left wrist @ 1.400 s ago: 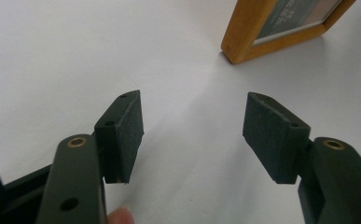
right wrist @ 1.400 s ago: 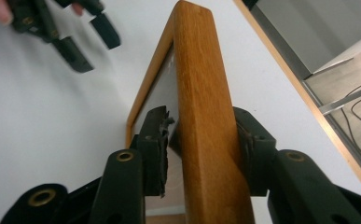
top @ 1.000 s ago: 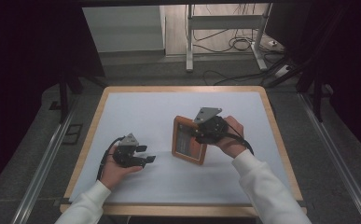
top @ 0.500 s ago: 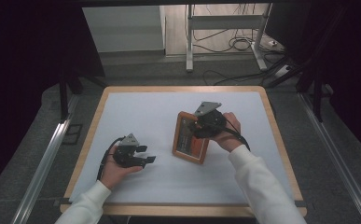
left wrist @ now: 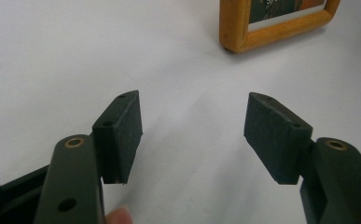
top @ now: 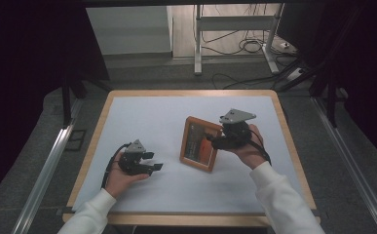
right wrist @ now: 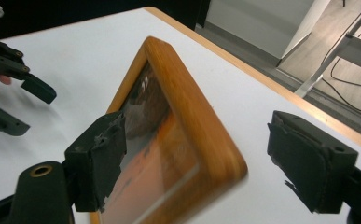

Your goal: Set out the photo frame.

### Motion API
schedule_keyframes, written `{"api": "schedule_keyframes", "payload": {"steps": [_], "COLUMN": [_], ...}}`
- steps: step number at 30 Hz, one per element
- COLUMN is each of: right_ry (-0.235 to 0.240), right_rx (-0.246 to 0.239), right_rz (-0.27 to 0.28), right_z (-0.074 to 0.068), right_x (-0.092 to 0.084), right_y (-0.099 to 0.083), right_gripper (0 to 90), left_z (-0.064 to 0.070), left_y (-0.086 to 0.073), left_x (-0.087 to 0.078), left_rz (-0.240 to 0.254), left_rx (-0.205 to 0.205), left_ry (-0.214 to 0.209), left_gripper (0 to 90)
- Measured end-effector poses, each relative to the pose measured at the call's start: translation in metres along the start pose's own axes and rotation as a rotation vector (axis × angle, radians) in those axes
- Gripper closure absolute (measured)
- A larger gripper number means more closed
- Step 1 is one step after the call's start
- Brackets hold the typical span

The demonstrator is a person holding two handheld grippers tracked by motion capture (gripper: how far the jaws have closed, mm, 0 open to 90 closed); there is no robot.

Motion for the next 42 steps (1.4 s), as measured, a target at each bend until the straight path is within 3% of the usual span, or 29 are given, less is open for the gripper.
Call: {"api": "schedule_keyframes", "payload": {"steps": [8,14,18,21,25,31,42], "right_ry": [0.004,0.044,0.058,0.055,0.094,0.138,0.159], "right_rx": [0.085,0.104,0.11,0.097,0.107,0.086,0.017], "right_rz": [0.061,0.063,0.067,0.055,0.029,-0.03,-0.106], "right_z": [0.002,-0.008,-0.012,-0.013,-0.014,-0.02,-0.039], "right_x": [-0.025,-0.038,-0.041,-0.039,-0.036,-0.027,-0.005], "right_y": [-0.028,-0.052,-0.061,-0.066,-0.07,-0.079,-0.091], "right_gripper": [20.8,30.4,42.2,53.1,71.4,87.6,89.3], "left_z": [0.001,0.002,0.003,0.003,0.003,0.003,0.004], "left_y": [0.001,0.001,0.001,0.001,0.0,0.001,0.001], "left_x": [0.001,0.001,0.001,0.001,0.002,0.001,0.002], "left_rz": [-0.003,-0.003,-0.005,-0.006,-0.006,-0.005,-0.005], "left_rx": [0.0,-0.003,0.0,0.001,0.001,0.002,0.01], "left_ry": [-0.002,-0.004,-0.006,-0.006,-0.008,-0.009,-0.016], "left_gripper": [36.7,36.7,36.7,36.7,36.7,36.7,36.7]}}
Point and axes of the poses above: each handheld gripper's, and its own axes: x roughly forward along the jaws, y roughly out of its top, z roughly to its right, the point moved 4 cm from there along x, roughly forward along the jaws, and after that the axes turned 13 degrees about x, right-handed, at the moved point
